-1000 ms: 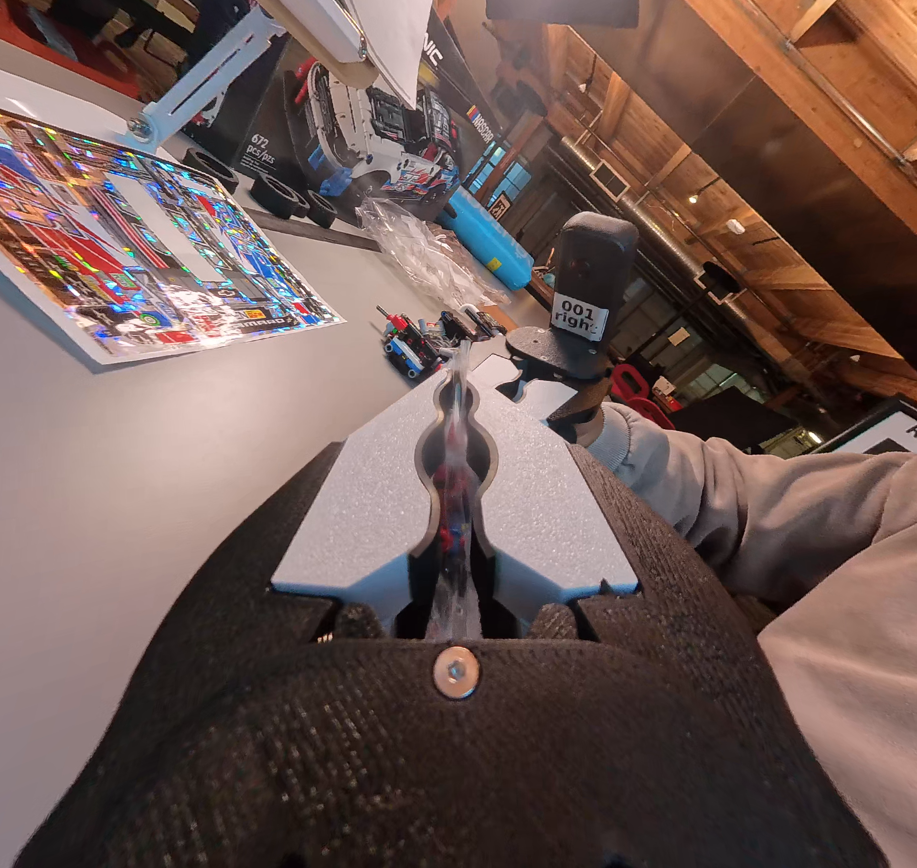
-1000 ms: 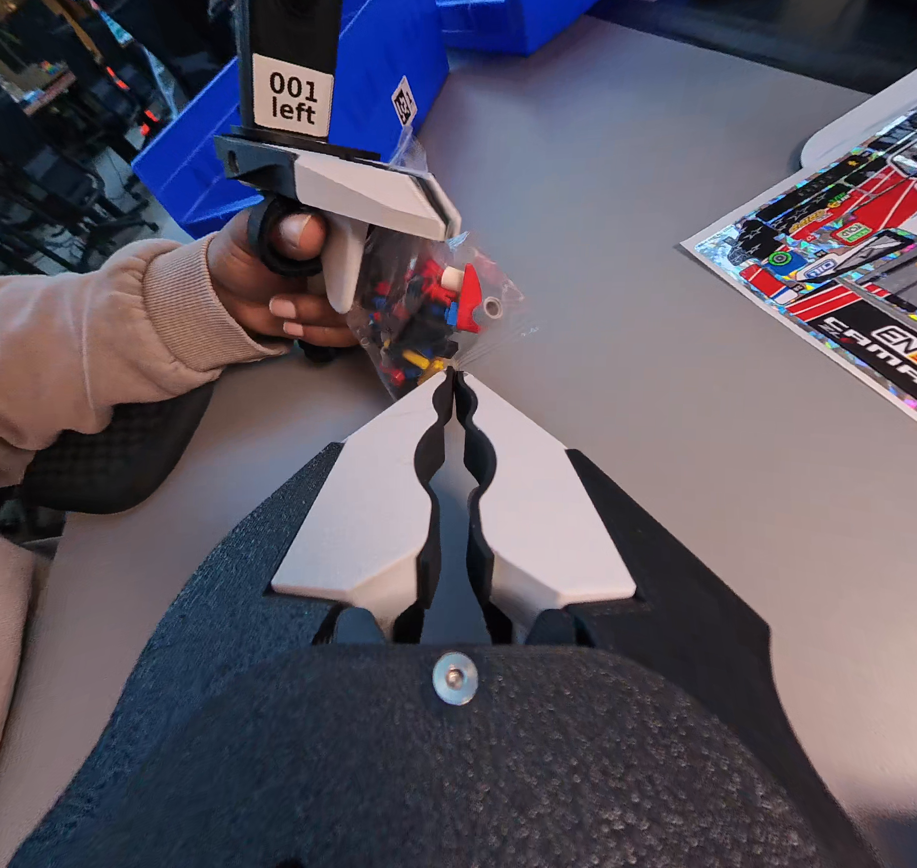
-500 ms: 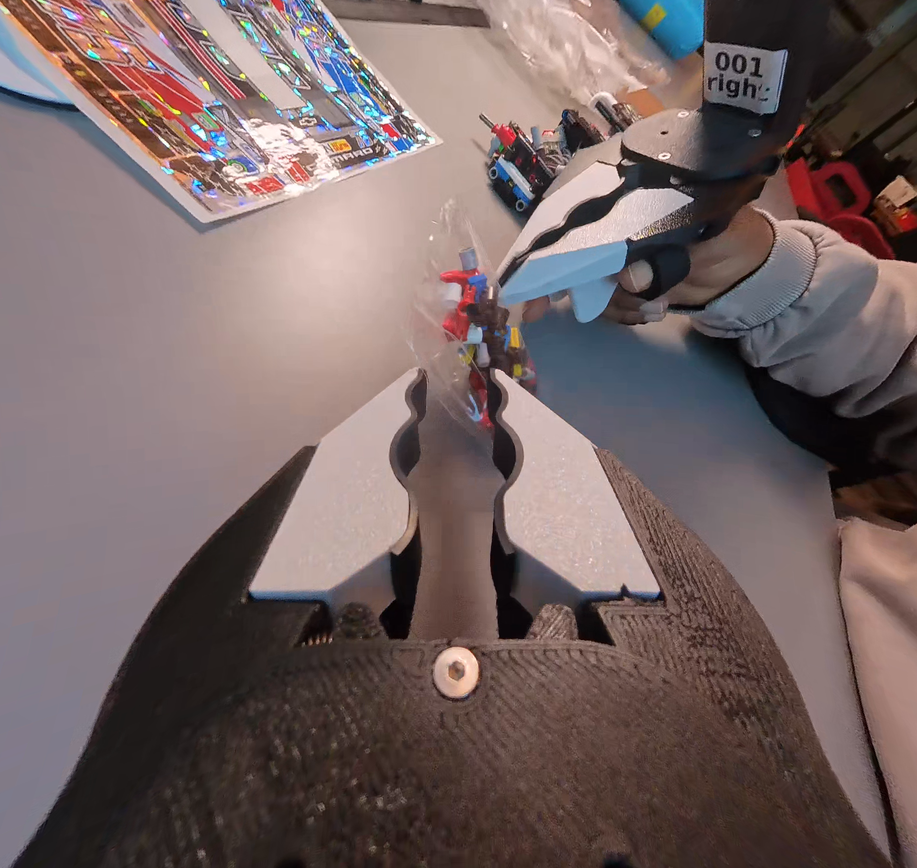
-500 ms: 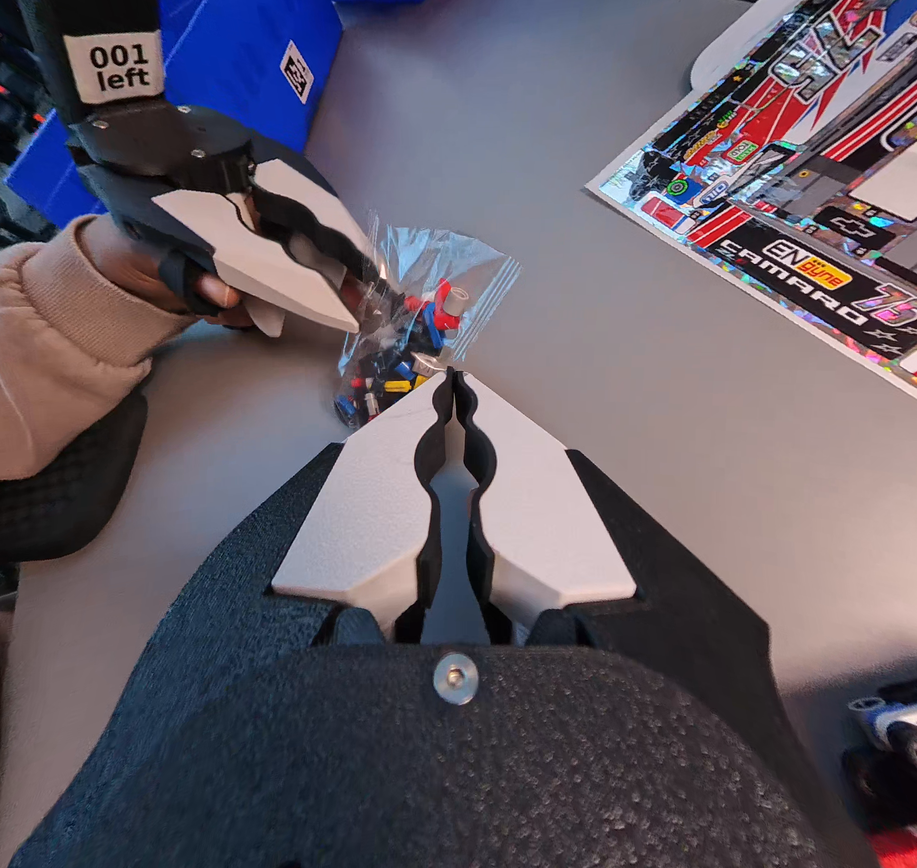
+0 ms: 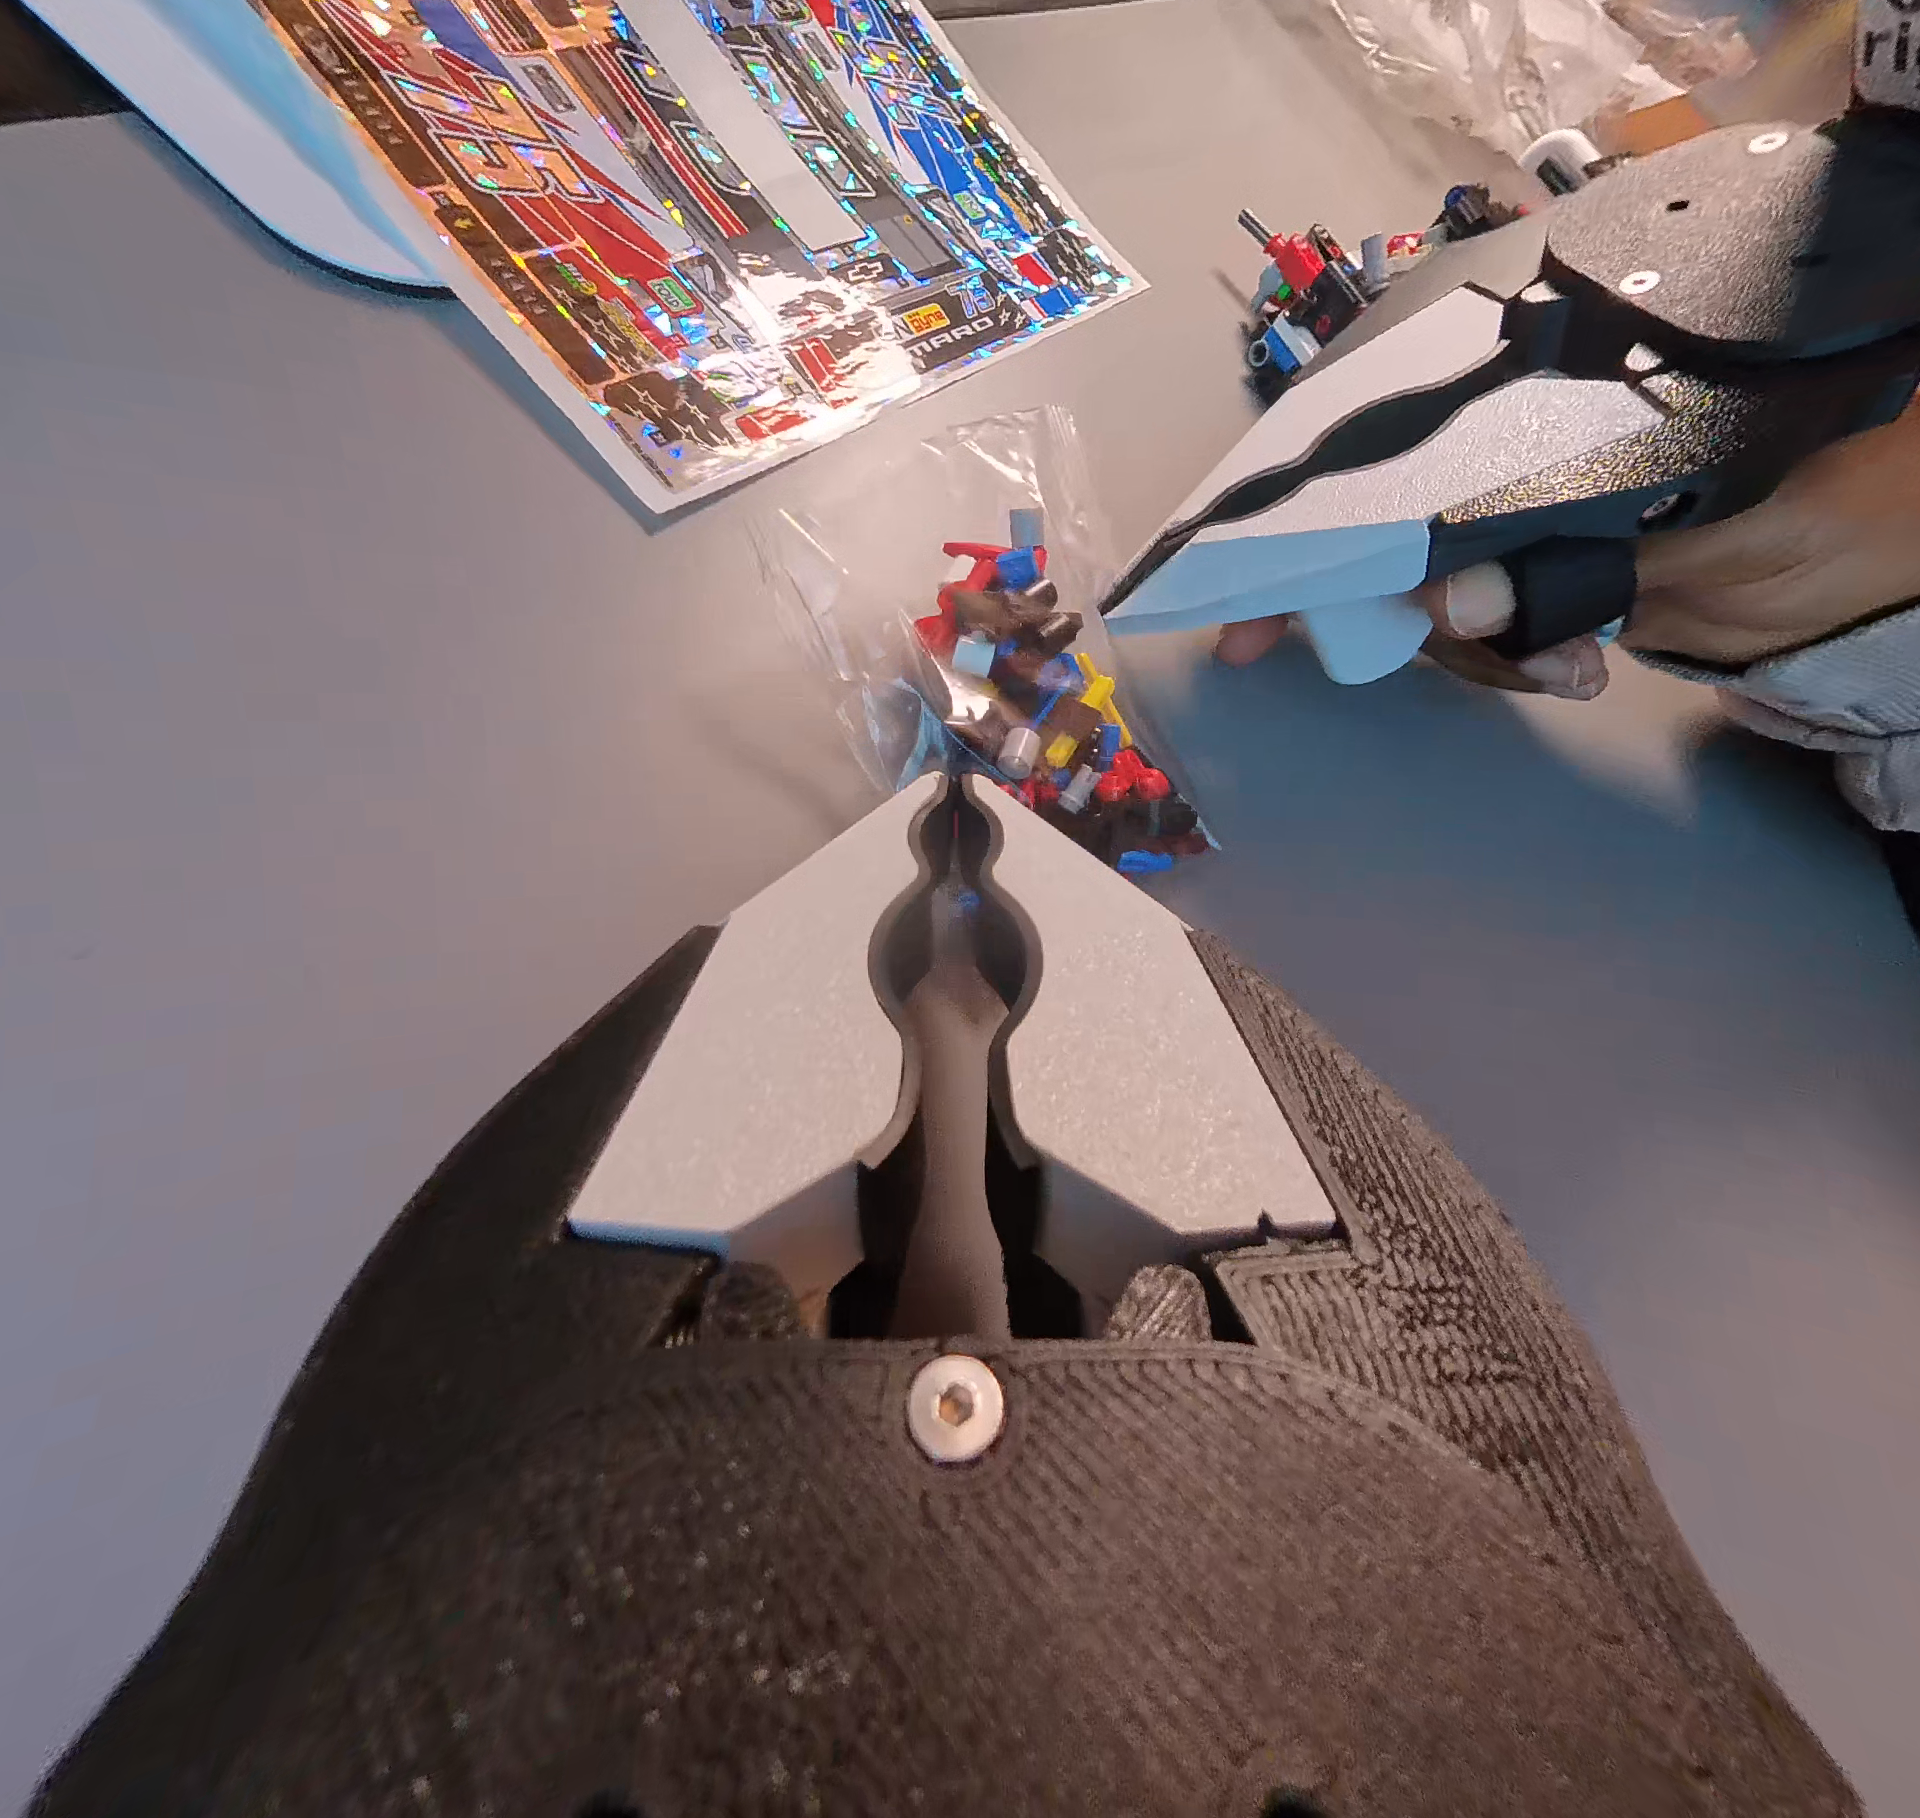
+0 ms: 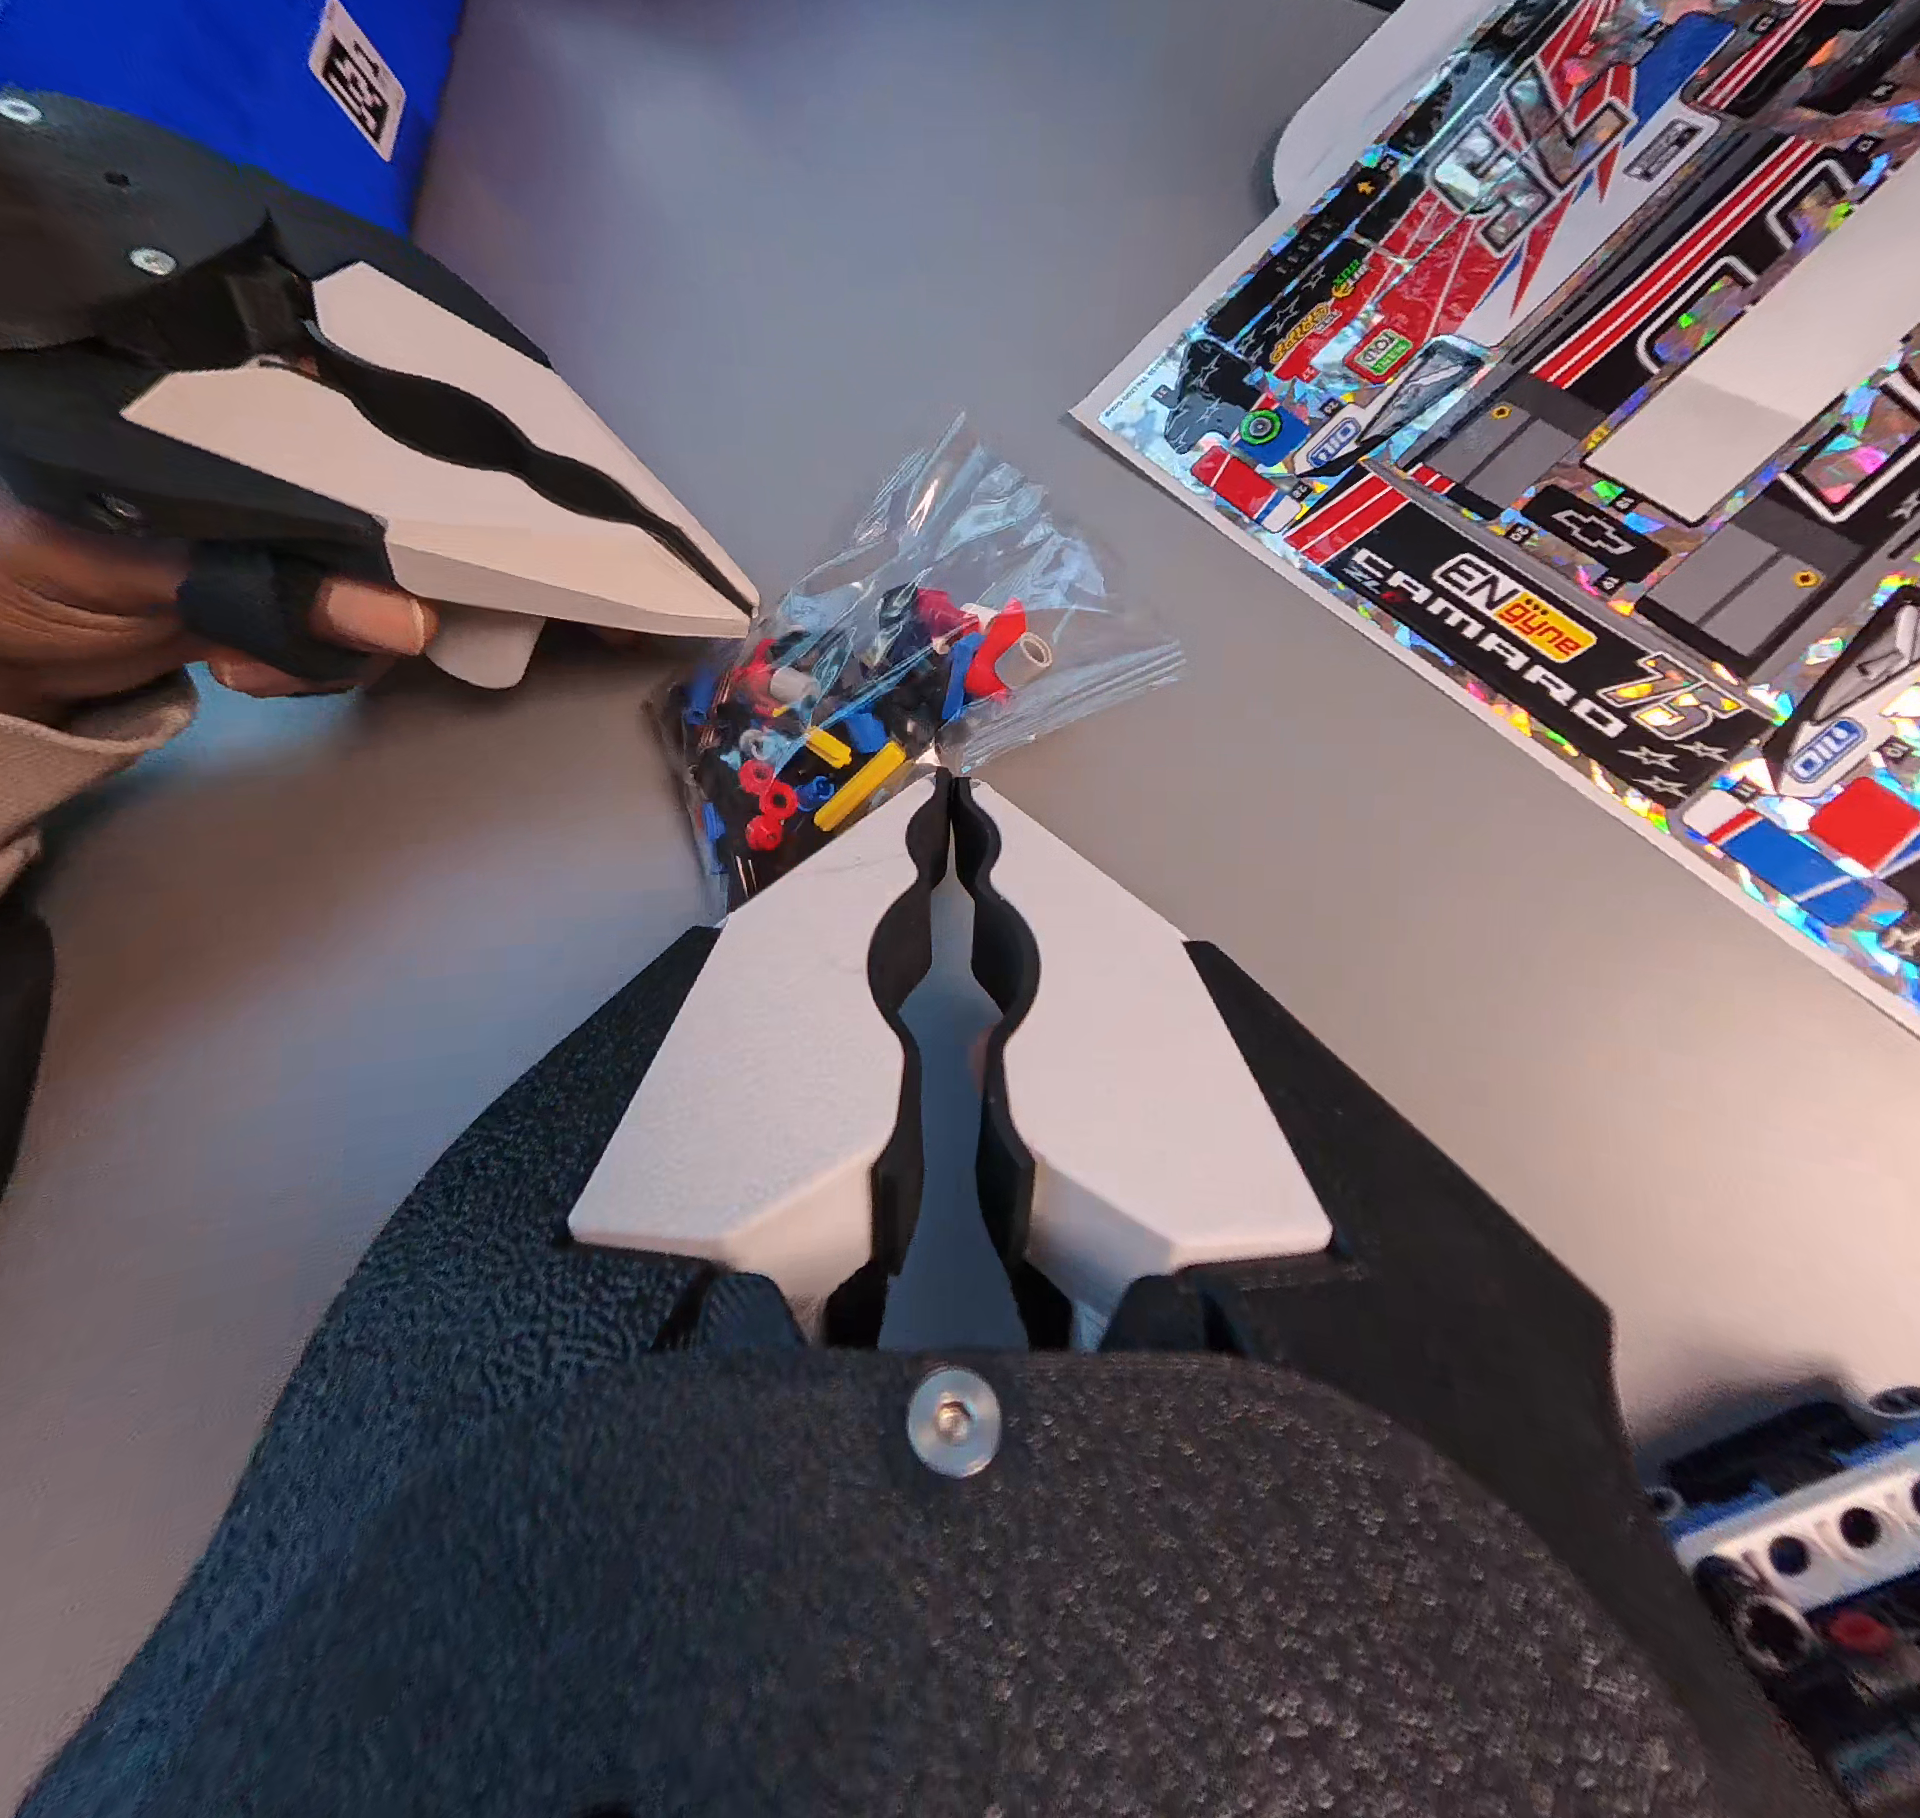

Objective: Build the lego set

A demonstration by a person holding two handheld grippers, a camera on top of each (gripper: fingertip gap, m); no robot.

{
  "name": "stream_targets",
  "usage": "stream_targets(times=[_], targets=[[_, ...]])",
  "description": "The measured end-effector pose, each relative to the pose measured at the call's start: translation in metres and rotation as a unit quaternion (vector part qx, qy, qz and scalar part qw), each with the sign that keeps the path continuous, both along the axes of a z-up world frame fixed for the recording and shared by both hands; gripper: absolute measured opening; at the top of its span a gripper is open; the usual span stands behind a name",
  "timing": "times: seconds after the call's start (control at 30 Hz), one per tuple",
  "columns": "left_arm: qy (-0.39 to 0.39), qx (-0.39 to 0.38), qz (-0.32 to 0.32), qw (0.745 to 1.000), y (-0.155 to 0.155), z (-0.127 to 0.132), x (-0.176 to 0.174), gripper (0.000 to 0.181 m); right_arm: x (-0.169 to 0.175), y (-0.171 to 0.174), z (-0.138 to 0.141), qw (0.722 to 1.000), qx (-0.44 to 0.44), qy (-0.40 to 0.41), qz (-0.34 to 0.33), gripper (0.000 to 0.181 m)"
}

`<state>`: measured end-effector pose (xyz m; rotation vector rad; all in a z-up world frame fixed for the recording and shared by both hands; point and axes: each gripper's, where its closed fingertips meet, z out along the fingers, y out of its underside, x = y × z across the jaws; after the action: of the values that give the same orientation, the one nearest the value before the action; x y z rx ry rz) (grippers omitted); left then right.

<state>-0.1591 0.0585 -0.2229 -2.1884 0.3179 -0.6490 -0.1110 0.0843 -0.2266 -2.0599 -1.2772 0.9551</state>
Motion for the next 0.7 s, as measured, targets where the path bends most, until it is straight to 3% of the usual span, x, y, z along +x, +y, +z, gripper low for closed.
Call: stream_targets(times=[0.3,0.4,0.5,0.57,0.7], targets=[[0.110,0.017,-0.087,0.990,-0.038,0.000,0.004,0.030,-0.004,0.005,0.000,0.998,0.028,-0.047,0.041,0.006],[0.137,0.018,-0.101,0.985,-0.043,-0.004,0.003,0.030,-0.003,0.005,0.010,0.997,0.038,-0.031,0.052,0.019],[0.155,0.015,-0.115,0.981,-0.046,-0.009,0.006,0.030,0.001,-0.015,0.023,0.989,0.083,-0.004,0.119,0.023],[0.183,0.017,-0.120,0.976,-0.046,-0.014,0.004,0.027,0.009,-0.031,0.017,0.977,0.131,-0.018,0.170,0.022],[0.214,0.029,-0.120,0.969,-0.043,-0.017,0.004,0.016,0.015,-0.042,-0.002,0.950,0.227,-0.066,0.205,0.024]])
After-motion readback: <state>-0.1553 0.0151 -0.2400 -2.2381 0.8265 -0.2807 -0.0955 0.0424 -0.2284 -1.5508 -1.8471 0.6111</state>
